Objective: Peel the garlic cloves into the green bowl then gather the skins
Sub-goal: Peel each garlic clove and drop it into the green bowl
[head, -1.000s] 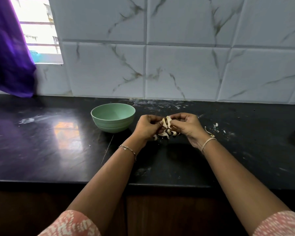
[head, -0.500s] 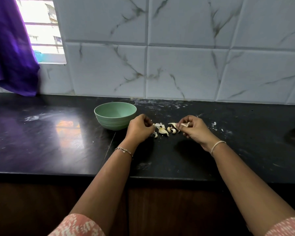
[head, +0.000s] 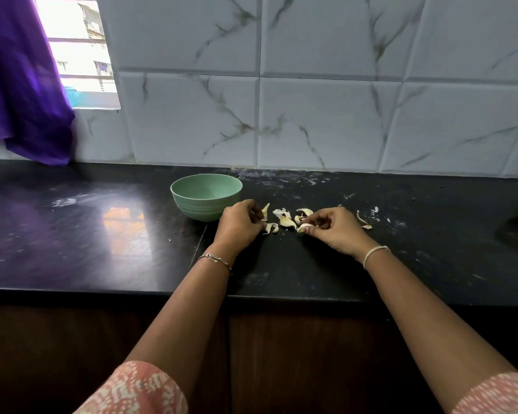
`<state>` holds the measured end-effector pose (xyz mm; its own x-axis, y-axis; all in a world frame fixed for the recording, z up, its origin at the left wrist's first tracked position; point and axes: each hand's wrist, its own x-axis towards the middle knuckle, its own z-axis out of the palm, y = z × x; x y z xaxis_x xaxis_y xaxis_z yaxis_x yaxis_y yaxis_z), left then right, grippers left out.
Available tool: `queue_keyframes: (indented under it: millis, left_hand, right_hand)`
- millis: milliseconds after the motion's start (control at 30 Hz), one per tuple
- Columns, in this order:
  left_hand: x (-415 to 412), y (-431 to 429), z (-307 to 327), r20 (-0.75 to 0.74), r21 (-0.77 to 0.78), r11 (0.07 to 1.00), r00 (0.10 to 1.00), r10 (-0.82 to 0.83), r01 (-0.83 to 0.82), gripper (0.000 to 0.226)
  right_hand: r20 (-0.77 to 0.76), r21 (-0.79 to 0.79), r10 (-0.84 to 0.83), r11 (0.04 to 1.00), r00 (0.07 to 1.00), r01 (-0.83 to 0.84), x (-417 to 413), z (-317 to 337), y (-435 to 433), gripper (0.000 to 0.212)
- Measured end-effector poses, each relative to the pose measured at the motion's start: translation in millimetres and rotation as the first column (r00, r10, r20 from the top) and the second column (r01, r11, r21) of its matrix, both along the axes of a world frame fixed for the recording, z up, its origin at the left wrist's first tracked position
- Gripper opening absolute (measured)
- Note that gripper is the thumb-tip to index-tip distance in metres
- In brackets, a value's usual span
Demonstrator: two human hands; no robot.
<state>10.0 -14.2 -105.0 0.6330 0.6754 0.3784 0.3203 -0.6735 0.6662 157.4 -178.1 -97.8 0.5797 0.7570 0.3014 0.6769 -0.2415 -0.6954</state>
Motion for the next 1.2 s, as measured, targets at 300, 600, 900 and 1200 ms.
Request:
queue_keyframes:
  millis: [300, 600, 900, 1200]
  left_hand:
    - [7, -10, 0, -0.016, 0.126, 0.957, 0.965, -0.263, 0.263, 0.024]
    - [11, -12, -2, -0.067, 0.17, 0.944, 0.959, -0.274, 0.282, 0.009]
    - [5, -4, 4, 0.112, 0.106, 0.994, 0.994, 0.013, -0.025, 0.024]
    - [4, -9, 3, -0.018, 0.15, 0.988, 0.999, 0.033, -0.03, 0.021]
  right_hand:
    - [-0.23, 0.113, 0.214, 0.975, 0.949, -0.192, -10, 3, 5, 0.017]
    - [-0.424, 0.157, 0.273, 0.961, 0.863, -0.227, -5, 0, 7, 0.014]
    - [-0.273, -0.109, 0.292, 0.937, 0.917, -0.331, 11, 72, 2, 0.019]
    - [-0.108, -0.332, 0.349, 0.87, 0.931, -0.364, 6, 75, 10, 0.012]
